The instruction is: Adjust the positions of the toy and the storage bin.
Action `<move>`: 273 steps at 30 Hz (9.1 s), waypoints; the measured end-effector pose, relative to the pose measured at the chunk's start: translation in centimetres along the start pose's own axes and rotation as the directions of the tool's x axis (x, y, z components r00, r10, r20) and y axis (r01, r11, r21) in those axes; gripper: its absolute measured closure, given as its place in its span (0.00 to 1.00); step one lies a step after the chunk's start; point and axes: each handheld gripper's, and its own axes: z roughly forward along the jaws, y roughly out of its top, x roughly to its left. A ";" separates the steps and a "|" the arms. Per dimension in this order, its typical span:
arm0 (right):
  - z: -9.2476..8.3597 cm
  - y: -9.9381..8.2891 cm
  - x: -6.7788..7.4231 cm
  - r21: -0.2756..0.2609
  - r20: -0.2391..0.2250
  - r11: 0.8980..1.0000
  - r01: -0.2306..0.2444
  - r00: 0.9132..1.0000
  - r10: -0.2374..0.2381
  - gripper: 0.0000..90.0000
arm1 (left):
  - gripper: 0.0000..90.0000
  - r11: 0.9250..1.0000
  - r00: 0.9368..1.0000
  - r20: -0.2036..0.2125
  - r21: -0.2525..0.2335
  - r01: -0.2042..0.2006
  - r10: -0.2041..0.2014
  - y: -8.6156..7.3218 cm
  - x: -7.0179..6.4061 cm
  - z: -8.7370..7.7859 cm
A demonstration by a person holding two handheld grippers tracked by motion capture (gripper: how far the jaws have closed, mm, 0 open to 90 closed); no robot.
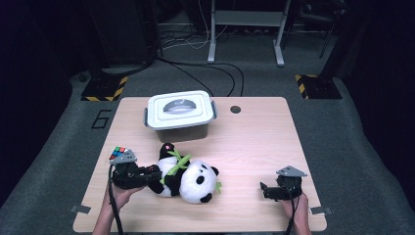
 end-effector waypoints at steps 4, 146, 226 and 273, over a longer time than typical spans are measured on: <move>0.4 0.0 0.2 0.006 -0.002 1.000 -0.006 1.000 0.006 0.02 | 0.71 1.000 1.000 -0.005 0.005 0.006 -0.006 -0.3 0.4 -0.4; 14.5 28.2 6.3 0.018 -0.112 0.998 -0.062 0.992 0.063 0.83 | 0.06 0.995 0.880 -0.474 0.080 0.063 -0.018 -10.4 2.6 -0.8; 7.3 26.5 6.7 0.006 -0.240 0.975 0.220 0.947 -0.213 0.06 | 0.06 0.995 0.878 -0.477 0.071 0.065 -0.024 -10.4 2.5 -0.7; 6.8 26.1 8.4 0.030 -0.188 0.943 0.332 0.928 -0.321 0.66 | 0.06 0.995 0.878 -0.478 0.071 0.065 -0.024 -10.4 2.5 -0.7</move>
